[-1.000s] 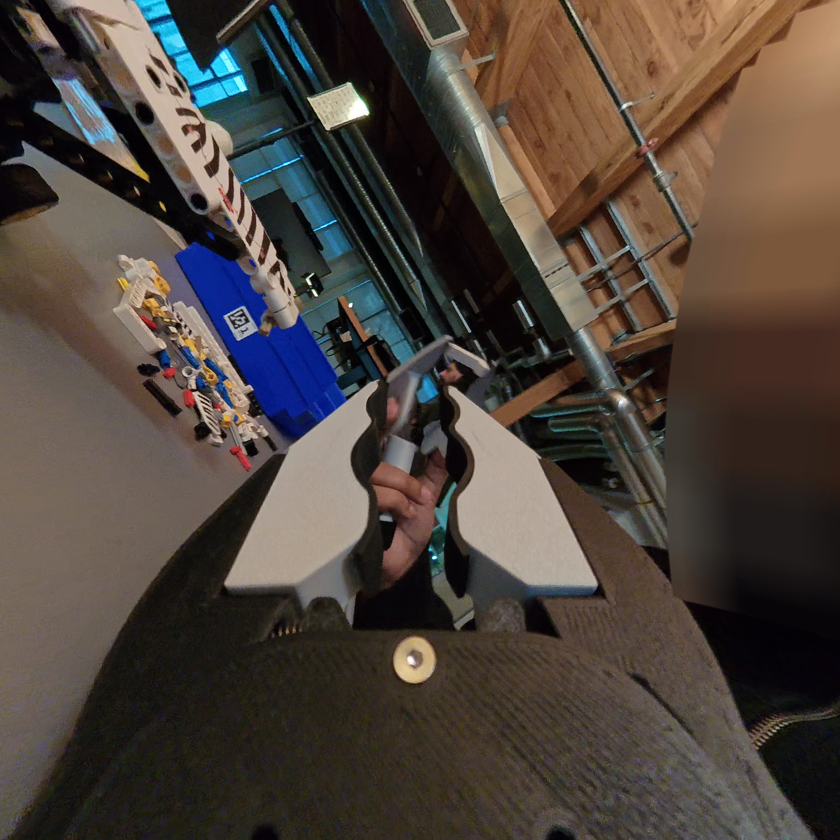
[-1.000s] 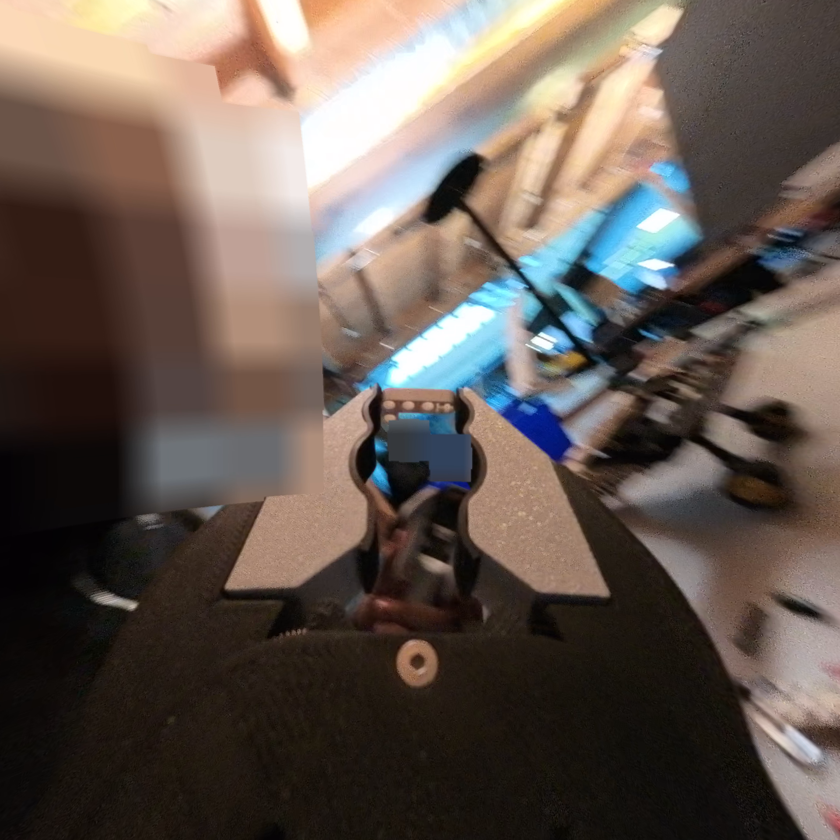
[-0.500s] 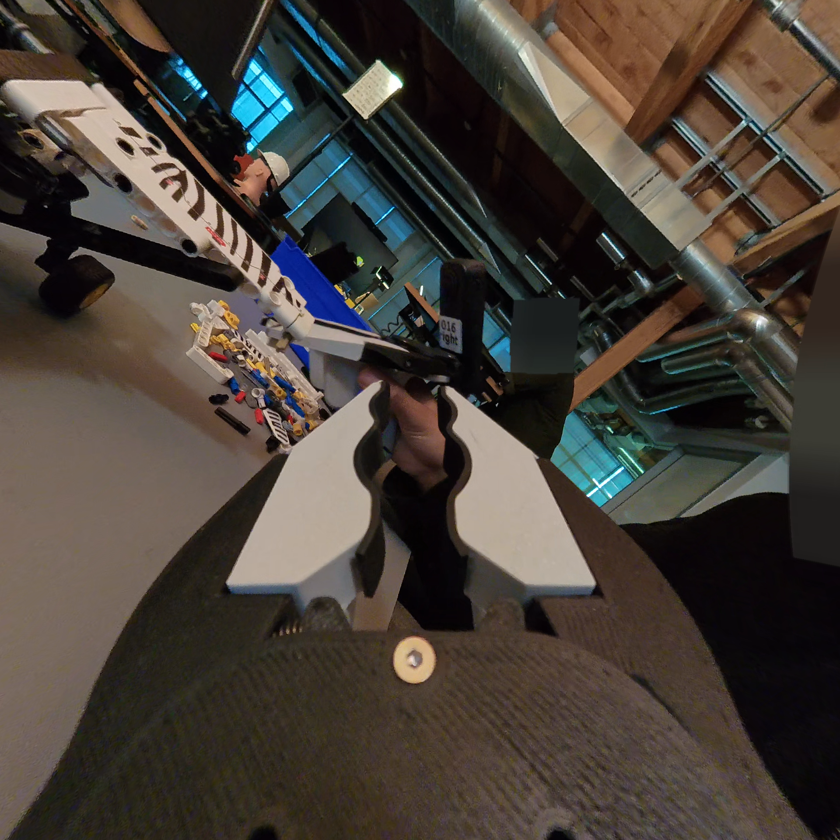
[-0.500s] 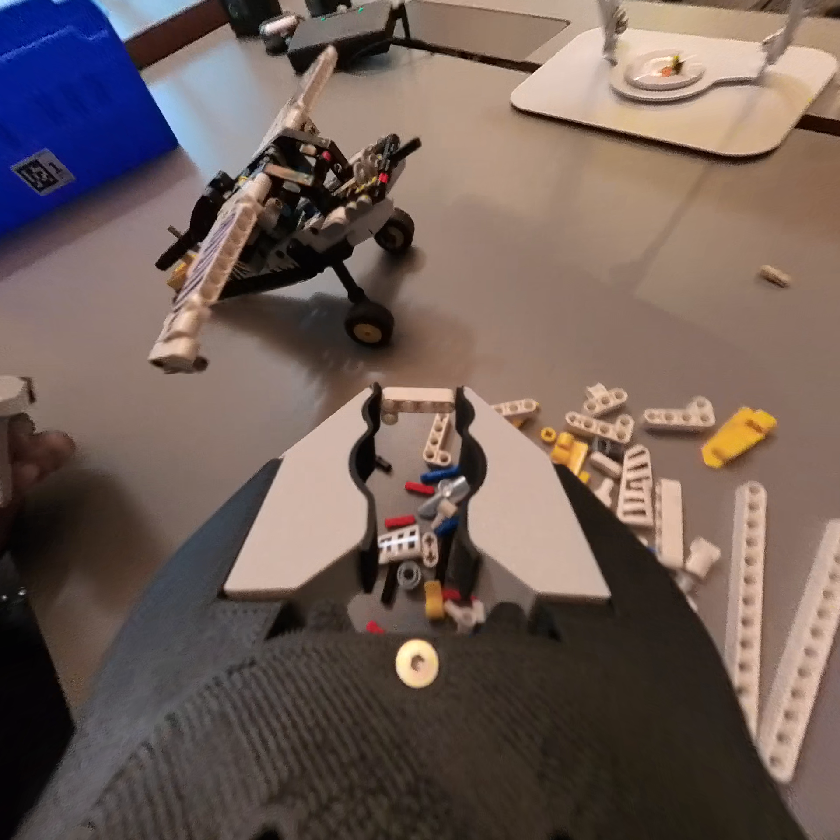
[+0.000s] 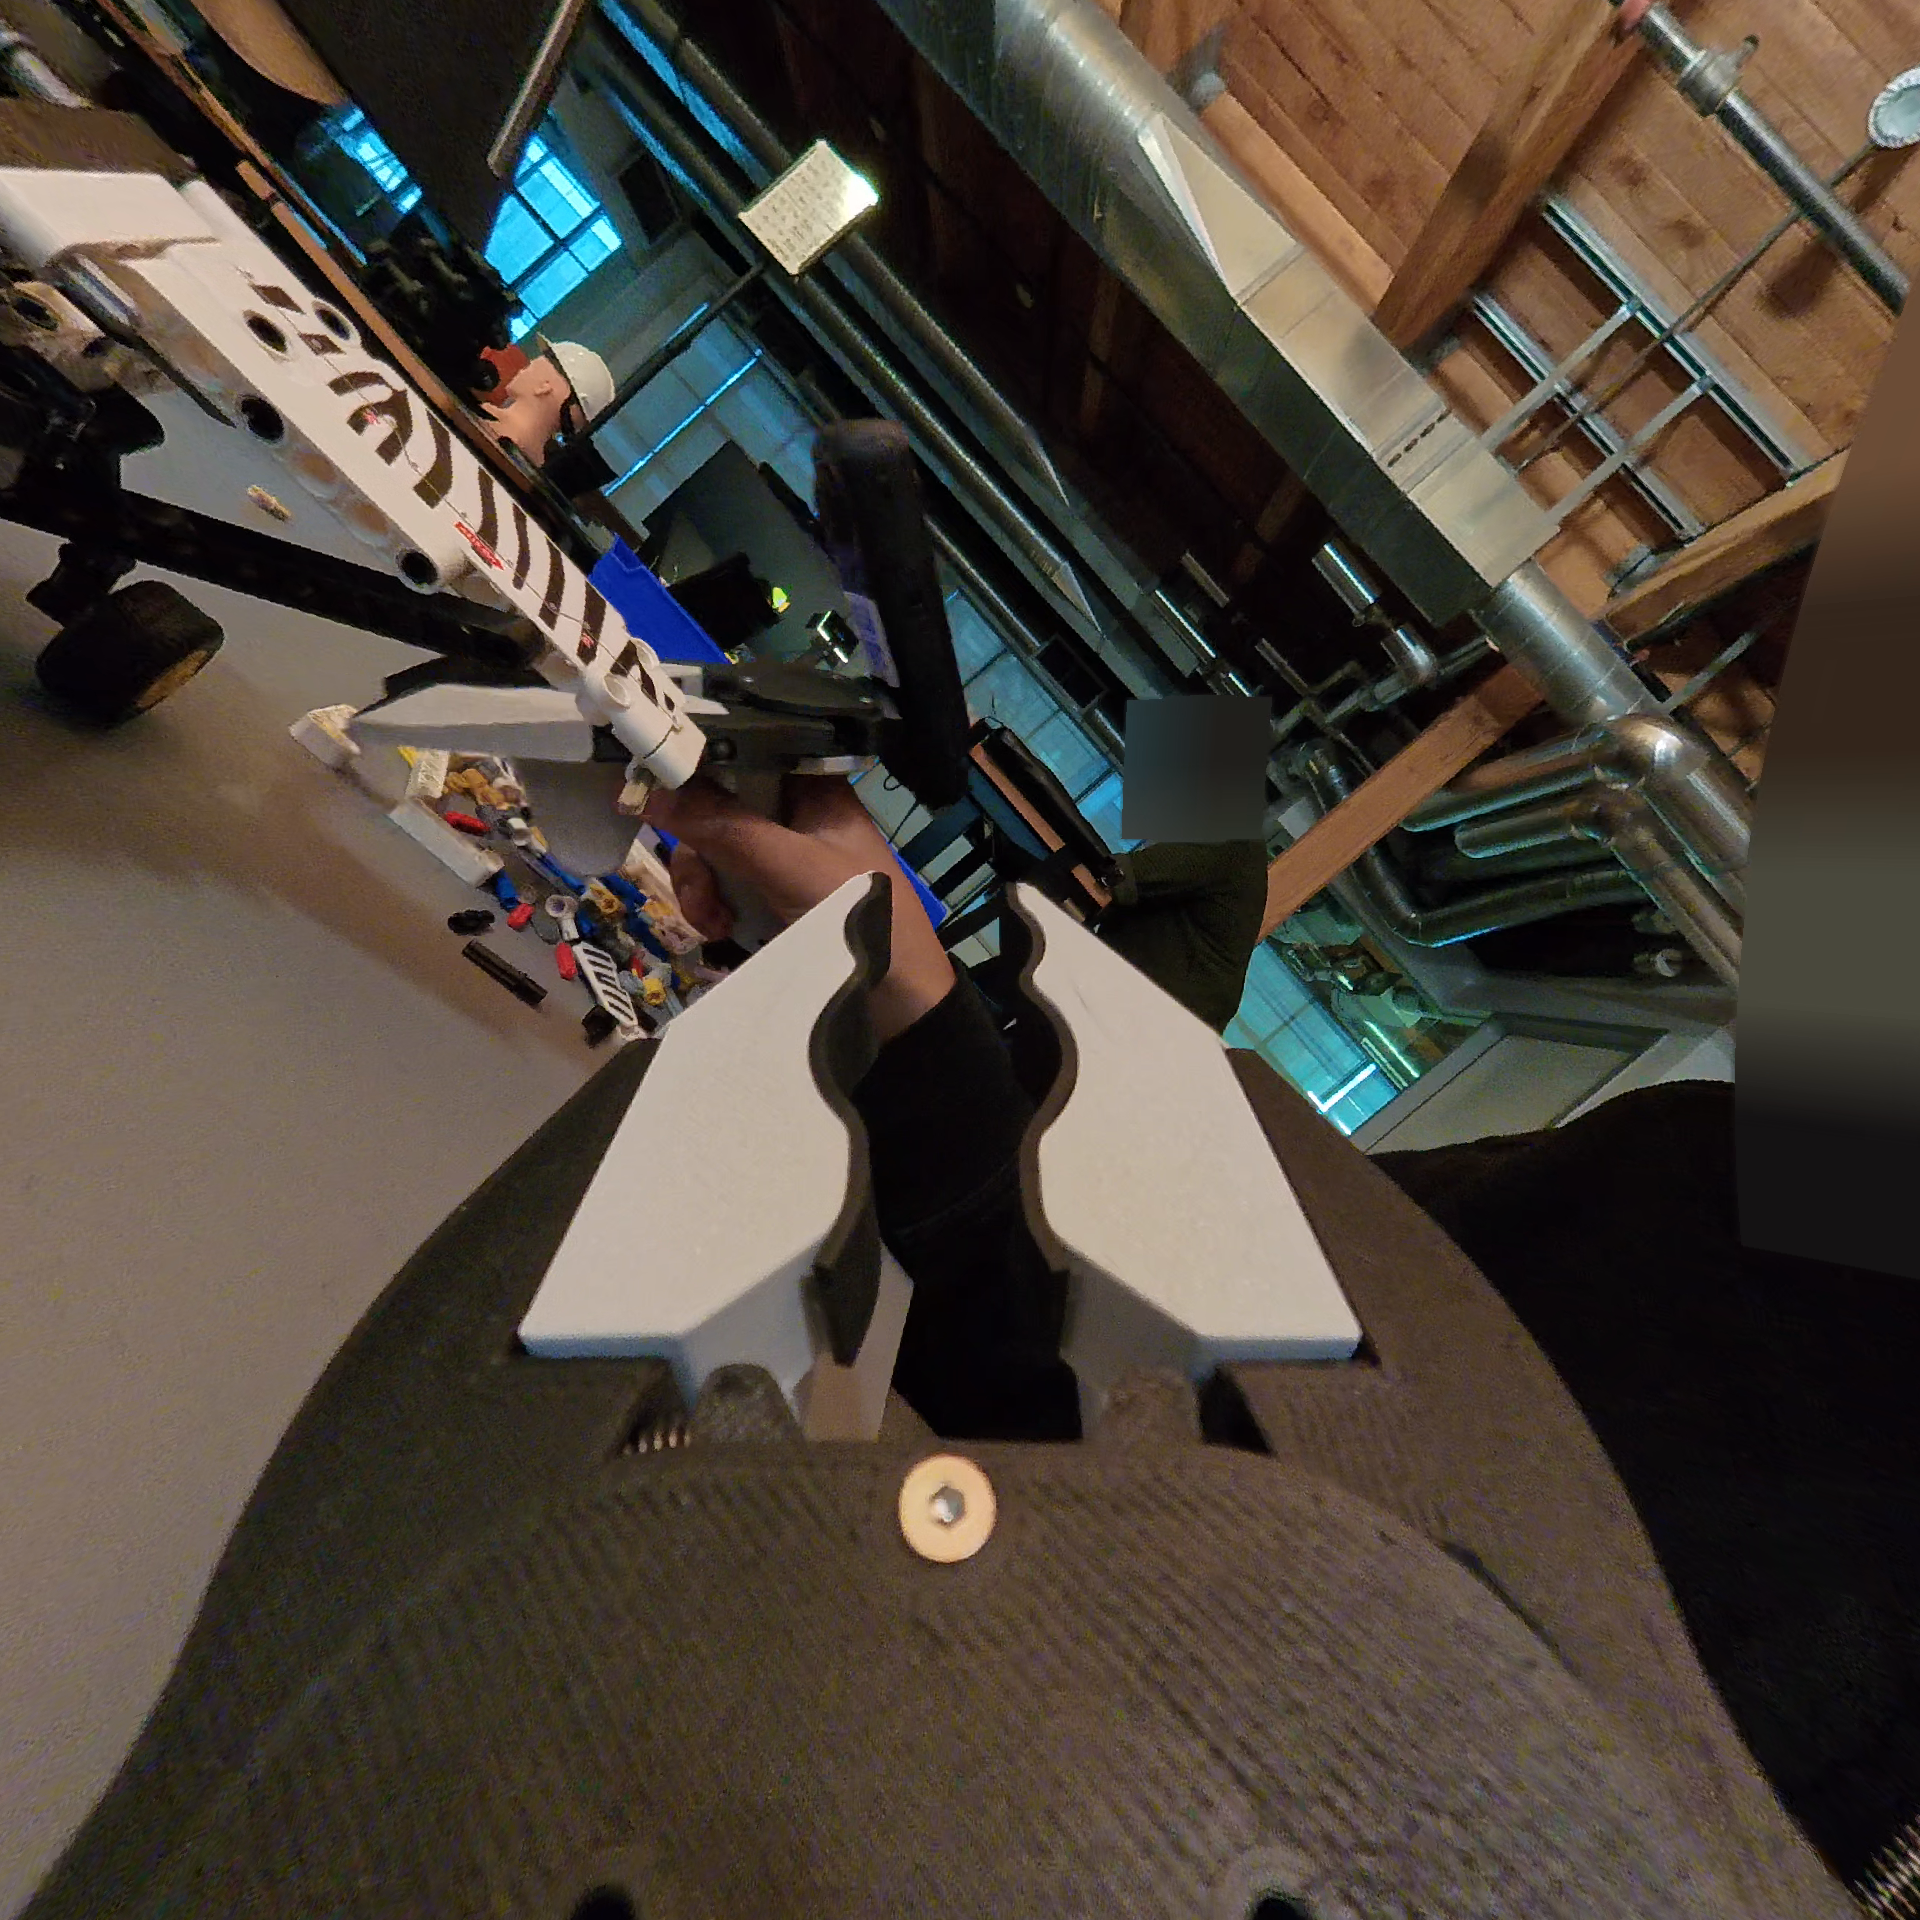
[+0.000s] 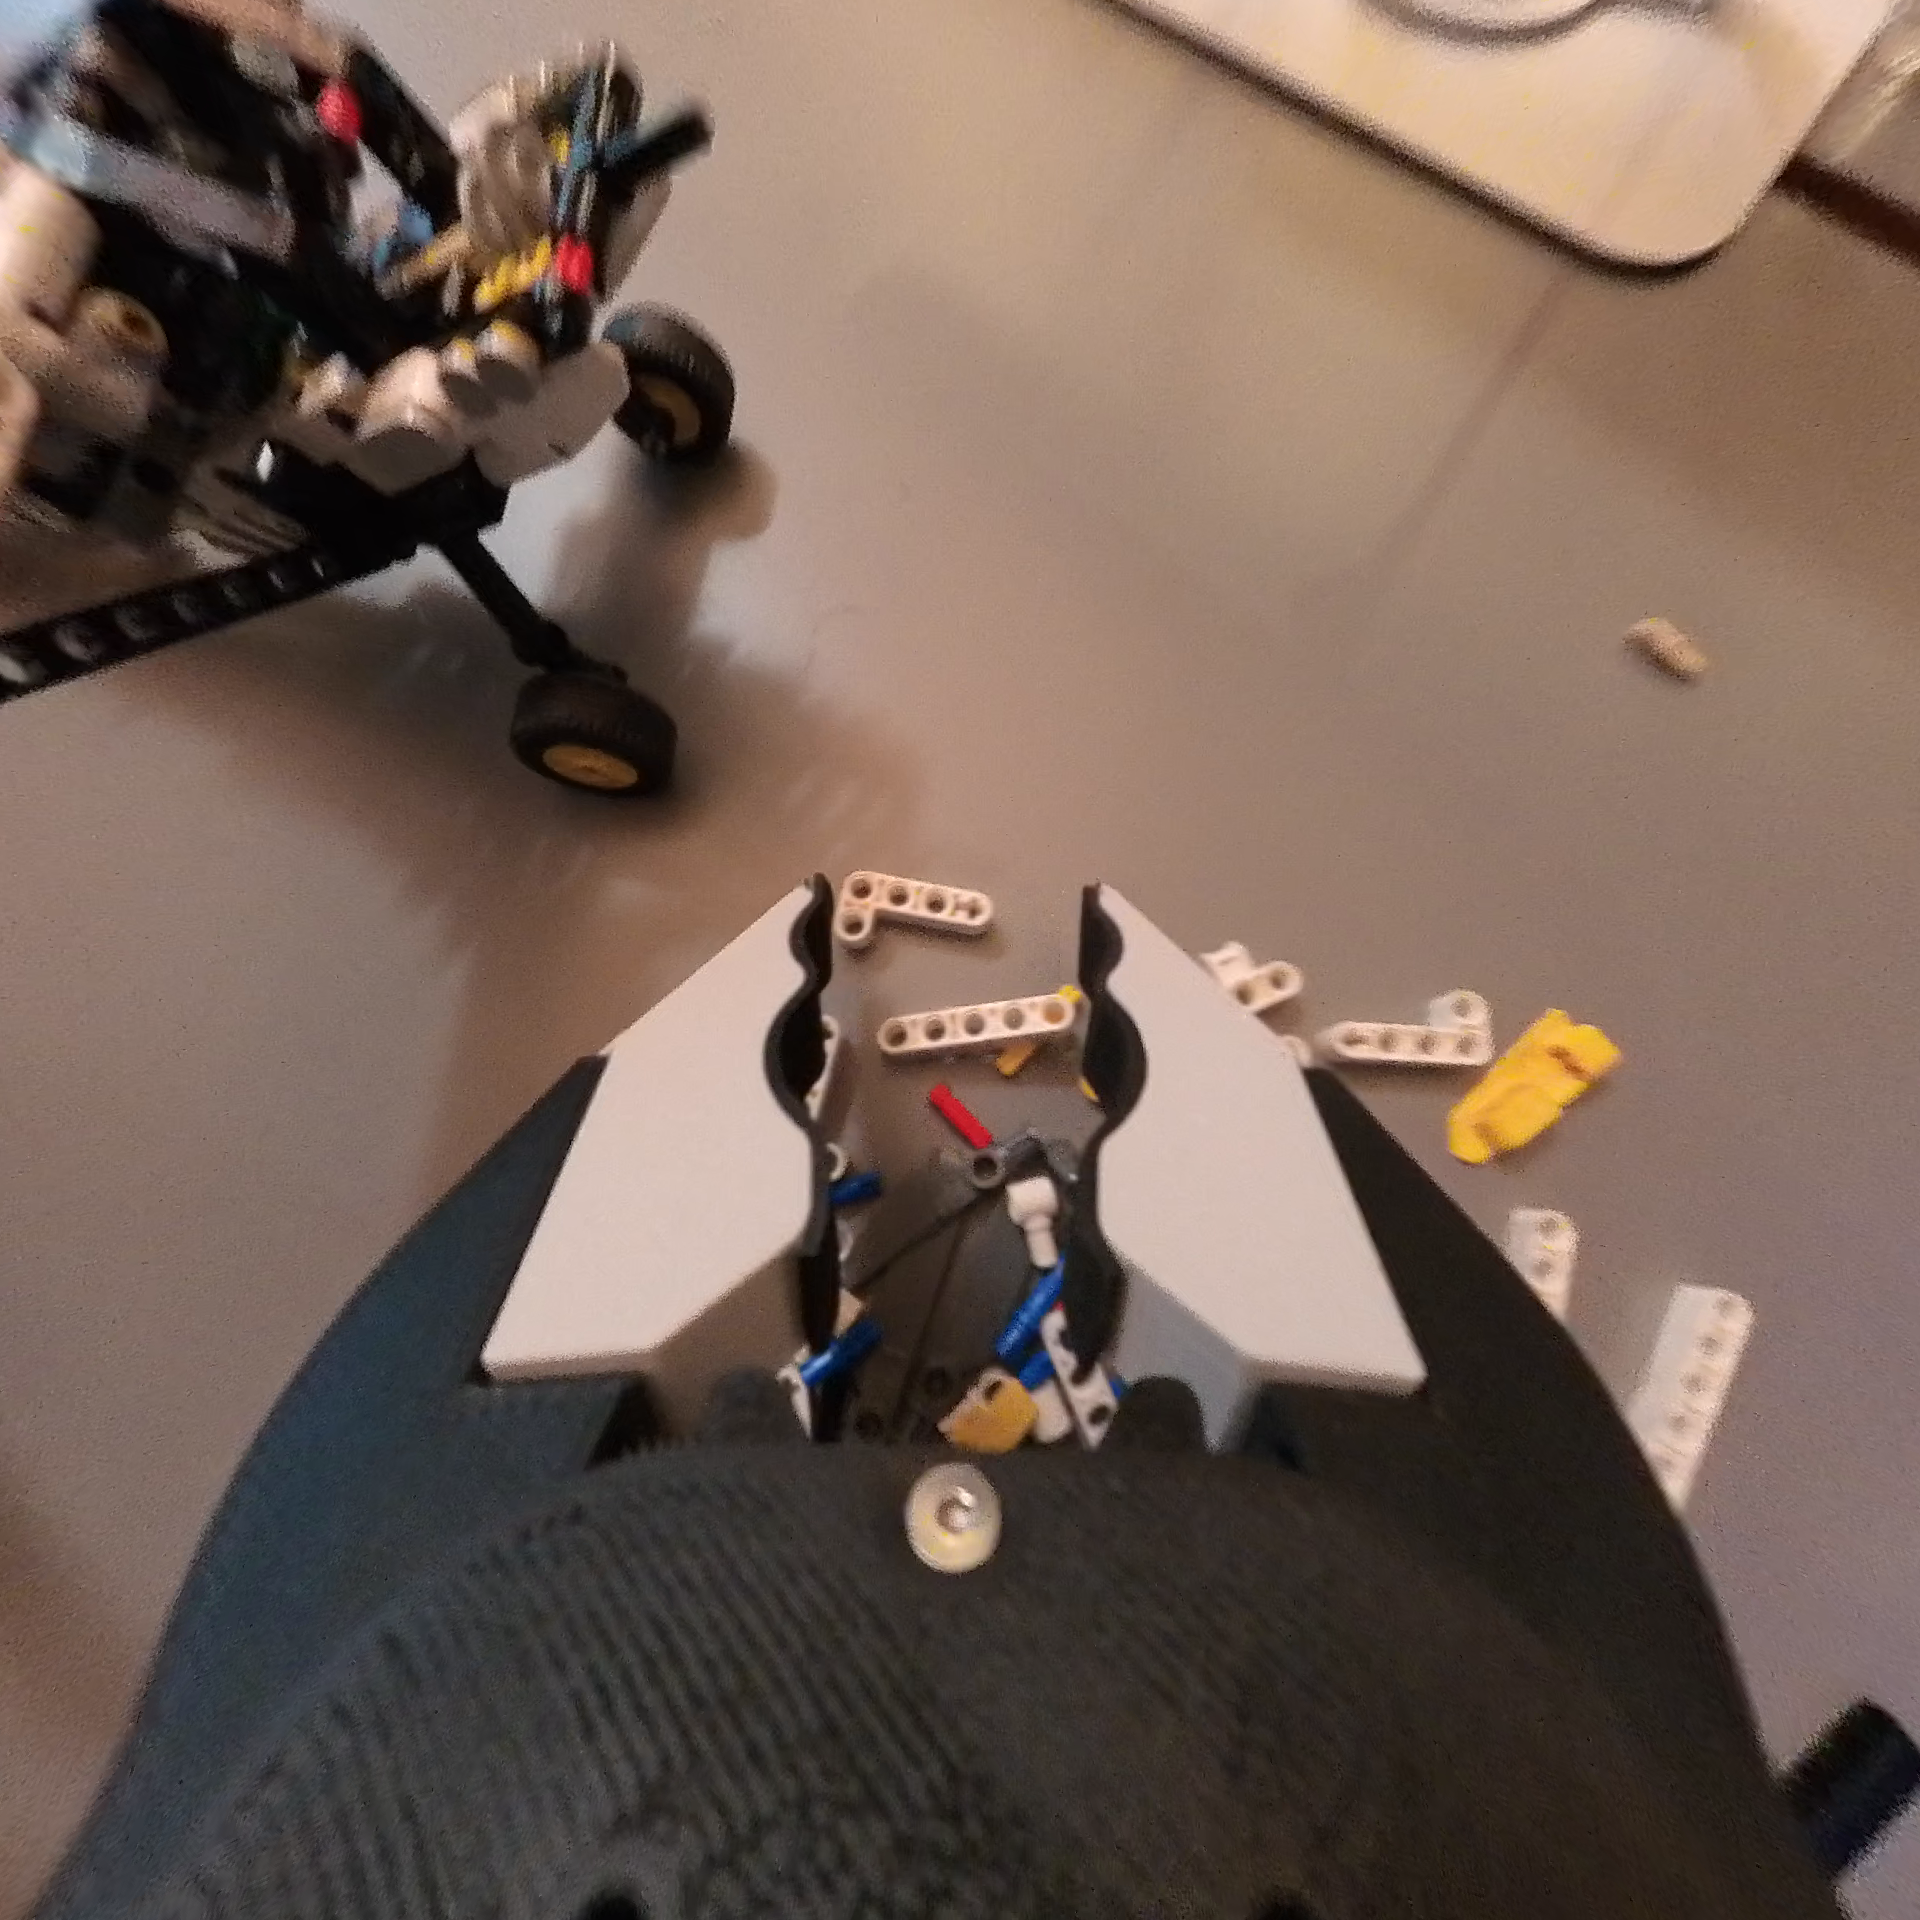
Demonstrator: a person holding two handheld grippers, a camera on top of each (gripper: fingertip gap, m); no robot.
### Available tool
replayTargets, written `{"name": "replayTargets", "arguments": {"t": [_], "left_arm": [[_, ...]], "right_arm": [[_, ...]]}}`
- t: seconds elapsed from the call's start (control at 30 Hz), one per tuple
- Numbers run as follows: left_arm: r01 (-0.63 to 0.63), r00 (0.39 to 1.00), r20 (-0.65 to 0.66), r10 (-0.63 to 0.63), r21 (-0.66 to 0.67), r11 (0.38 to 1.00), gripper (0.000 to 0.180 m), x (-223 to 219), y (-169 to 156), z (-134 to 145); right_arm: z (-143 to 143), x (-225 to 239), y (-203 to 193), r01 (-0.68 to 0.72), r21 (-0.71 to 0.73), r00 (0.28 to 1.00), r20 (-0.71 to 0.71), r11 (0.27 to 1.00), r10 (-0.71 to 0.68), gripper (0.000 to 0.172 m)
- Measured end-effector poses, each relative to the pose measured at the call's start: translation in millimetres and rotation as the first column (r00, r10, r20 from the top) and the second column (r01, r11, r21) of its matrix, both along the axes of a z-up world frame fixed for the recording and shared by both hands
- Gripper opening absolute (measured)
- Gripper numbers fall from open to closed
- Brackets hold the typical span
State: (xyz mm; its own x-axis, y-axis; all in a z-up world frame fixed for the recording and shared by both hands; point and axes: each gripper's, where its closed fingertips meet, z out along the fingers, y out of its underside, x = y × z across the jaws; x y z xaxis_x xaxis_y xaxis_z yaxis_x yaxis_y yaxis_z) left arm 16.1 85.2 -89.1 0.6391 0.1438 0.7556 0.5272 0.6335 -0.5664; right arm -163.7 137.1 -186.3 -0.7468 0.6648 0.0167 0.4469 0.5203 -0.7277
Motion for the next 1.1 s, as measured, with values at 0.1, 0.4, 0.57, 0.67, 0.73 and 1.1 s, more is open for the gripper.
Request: {"name": "replayTargets", "arguments": {"t": [0.1, 0.4, 0.57, 0.67, 0.73, 1.1], "left_arm": [[0.003, 1.0, 0.006, -0.003, 0.014, 1.0, 0.015, -0.7, -1.3, 0.2], [0.009, 1.0, 0.007, -0.009, 0.022, 1.0, 0.015, -1.8, -1.4, 0.6], [0.01, 1.0, 0.008, -0.01, 0.024, 1.0, 0.015, -1.9, -1.6, 0.5], [0.011, 1.0, 0.008, -0.012, 0.026, 1.0, 0.015, -1.8, -1.6, 0.6], [0.012, 1.0, 0.009, -0.013, 0.029, 0.999, 0.015, -1.8, -1.9, 0.7], [0.017, 1.0, 0.01, -0.017, 0.044, 0.999, 0.015, -1.7, -3.2, 1.2]], "right_arm": [[22.3, -4.3, 17.7, 0.054, -0.075, 0.996, -0.064, 0.996, -0.059, 0.036], [-7.5, 12.4, 24.7, 0.003, -0.069, 0.992, 0.125, 0.998, 0.005, 0.048], [-15.8, 8.2, 23.1, -0.021, 0.021, 0.996, 0.088, 1.0, 0.019, 0.046], [-17.3, 8.2, 22.4, -0.042, 0.055, 0.997, 0.07, 0.998, 0.038, 0.036], [-12.2, 6.7, 22.0, -0.045, 0.056, 0.999, 0.034, 0.997, 0.043, 0.025], [2.6, -5.0, 28.6, -0.005, 0.051, 0.999, -0.036, 0.999, 0.007, 0.019]]}}
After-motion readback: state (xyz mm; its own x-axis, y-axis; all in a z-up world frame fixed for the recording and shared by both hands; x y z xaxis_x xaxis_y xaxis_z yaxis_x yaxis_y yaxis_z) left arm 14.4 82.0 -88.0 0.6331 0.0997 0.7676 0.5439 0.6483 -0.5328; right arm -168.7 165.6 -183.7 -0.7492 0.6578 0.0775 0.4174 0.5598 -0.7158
